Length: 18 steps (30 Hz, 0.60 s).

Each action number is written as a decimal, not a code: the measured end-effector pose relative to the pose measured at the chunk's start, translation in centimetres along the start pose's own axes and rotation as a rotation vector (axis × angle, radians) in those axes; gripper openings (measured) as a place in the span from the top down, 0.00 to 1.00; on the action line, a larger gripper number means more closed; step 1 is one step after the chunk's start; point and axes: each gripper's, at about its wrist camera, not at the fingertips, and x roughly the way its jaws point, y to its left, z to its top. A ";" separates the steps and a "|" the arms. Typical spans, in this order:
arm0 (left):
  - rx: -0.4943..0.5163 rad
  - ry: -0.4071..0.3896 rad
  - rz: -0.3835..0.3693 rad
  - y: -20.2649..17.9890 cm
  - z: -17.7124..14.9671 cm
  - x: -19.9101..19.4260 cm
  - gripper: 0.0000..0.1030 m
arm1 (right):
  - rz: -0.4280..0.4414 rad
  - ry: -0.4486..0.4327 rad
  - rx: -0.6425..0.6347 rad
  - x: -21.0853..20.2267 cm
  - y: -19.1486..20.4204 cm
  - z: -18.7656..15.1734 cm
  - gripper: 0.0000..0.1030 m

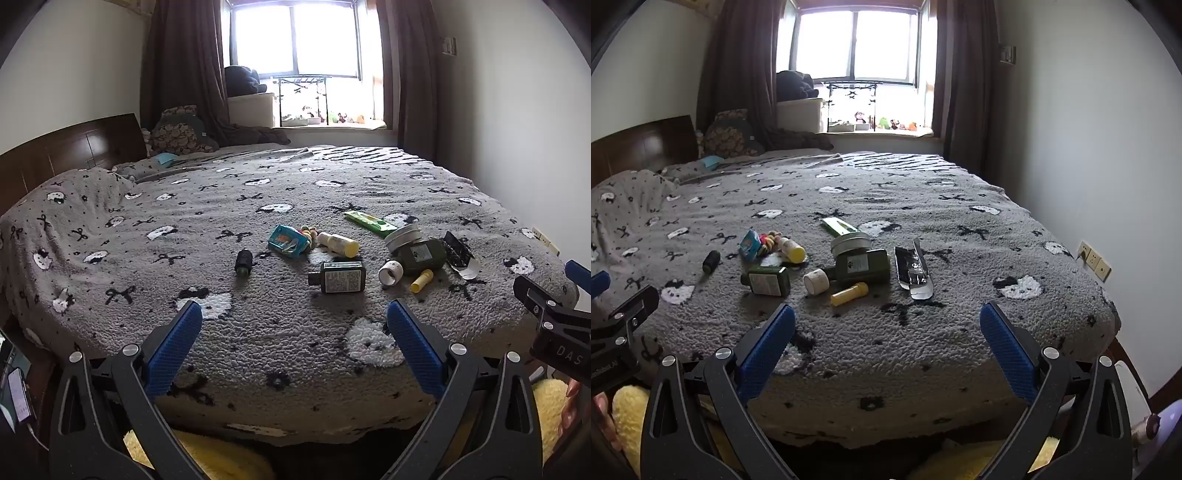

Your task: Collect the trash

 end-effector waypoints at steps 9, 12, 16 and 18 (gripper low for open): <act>-0.004 -0.005 -0.002 0.0 0.0 0.0 0.08 | -0.001 -0.002 -0.003 0.0 0.0 0.1 0.03; -0.003 -0.005 -0.001 0.0 0.0 -0.1 0.08 | -0.001 -0.005 -0.001 -0.1 0.1 0.0 0.03; 0.000 -0.005 -0.002 -0.2 0.0 -0.2 0.08 | 0.002 -0.005 0.001 -0.1 0.0 0.0 0.03; -0.005 -0.009 -0.006 0.1 0.0 -0.1 0.08 | 0.001 -0.006 0.001 -0.1 0.0 0.0 0.03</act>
